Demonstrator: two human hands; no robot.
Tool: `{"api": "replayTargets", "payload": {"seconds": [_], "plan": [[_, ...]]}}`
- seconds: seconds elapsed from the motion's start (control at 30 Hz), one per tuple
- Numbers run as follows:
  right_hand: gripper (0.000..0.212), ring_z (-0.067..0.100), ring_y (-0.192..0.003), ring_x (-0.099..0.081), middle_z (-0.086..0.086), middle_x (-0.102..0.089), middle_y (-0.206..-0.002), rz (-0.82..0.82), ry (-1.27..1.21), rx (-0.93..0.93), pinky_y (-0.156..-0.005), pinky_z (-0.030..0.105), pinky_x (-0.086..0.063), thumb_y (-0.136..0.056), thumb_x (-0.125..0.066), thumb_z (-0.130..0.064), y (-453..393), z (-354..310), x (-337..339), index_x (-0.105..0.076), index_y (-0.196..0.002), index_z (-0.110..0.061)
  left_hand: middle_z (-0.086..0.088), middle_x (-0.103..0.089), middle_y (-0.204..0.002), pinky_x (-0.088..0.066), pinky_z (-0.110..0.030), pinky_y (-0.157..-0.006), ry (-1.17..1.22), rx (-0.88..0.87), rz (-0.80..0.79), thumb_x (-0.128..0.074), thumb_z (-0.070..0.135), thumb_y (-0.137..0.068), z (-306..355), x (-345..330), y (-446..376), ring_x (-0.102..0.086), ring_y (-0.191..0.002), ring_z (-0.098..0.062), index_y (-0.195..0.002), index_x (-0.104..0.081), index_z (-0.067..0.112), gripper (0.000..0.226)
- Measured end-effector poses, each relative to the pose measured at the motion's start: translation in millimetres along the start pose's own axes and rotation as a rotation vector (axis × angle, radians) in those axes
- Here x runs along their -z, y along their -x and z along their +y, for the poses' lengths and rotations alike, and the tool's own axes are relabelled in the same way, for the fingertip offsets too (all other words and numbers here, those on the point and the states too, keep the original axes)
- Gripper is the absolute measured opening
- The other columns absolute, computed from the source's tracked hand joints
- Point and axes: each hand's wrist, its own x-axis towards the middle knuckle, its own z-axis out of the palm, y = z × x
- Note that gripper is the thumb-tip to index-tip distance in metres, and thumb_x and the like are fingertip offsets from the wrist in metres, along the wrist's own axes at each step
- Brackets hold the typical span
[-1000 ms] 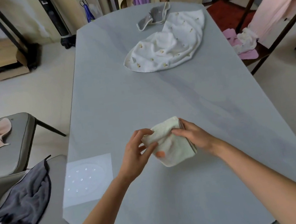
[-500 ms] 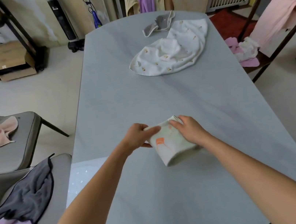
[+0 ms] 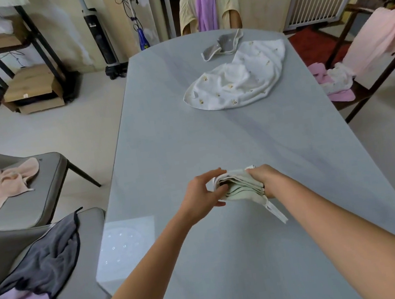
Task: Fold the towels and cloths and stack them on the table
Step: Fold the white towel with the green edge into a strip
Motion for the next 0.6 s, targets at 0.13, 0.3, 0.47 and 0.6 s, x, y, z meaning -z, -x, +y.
{"api": "replayTargets", "payload": {"seconds": [0.13,0.3,0.47,0.6], "plan": [[0.024,0.029,-0.084,-0.057,0.018,-0.058,-0.093,0.076,0.023,0.124,-0.062,0.030,-0.043,-0.095,-0.051,-0.018,0,-4,-7,-0.058,-0.101,0.004,0.007,-0.055,-0.136,-0.049,-0.029,-0.097,-0.285,-0.200,0.041,-0.049,0.000,-0.084,-9,6,7,-0.059,-0.115,-0.007,-0.121,-0.066,0.016,0.044],[0.025,0.026,-0.086,-0.055,0.015,-0.062,-0.092,0.210,0.203,0.619,-0.070,0.031,-0.036,-0.097,-0.051,-0.022,6,-1,-11,-0.057,-0.096,0.002,0.014,-0.027,-0.153,-0.044,-0.027,-0.103,0.096,-0.087,-0.150,-0.047,0.008,-0.090,-18,22,20,-0.043,-0.129,0.003,-0.127,-0.063,0.024,0.043],[0.014,0.014,-0.069,-0.052,-0.006,-0.055,-0.073,0.124,0.156,0.854,-0.062,0.022,-0.037,-0.099,-0.049,-0.022,31,-8,-45,-0.048,-0.089,-0.012,0.017,-0.054,-0.126,-0.047,-0.038,-0.099,0.578,0.255,0.268,-0.043,0.056,-0.094,-10,16,5,-0.060,-0.109,-0.014,-0.139,-0.038,0.041,0.048],[0.014,0.020,-0.076,-0.056,-0.011,-0.054,-0.074,0.088,0.175,0.829,-0.072,0.034,-0.042,-0.100,-0.042,-0.032,29,2,-94,-0.041,-0.089,-0.023,0.001,-0.062,-0.096,-0.048,-0.029,-0.073,0.375,0.470,0.479,-0.042,0.054,-0.095,-28,27,5,-0.060,-0.084,-0.015,-0.106,-0.060,0.014,0.046]]}}
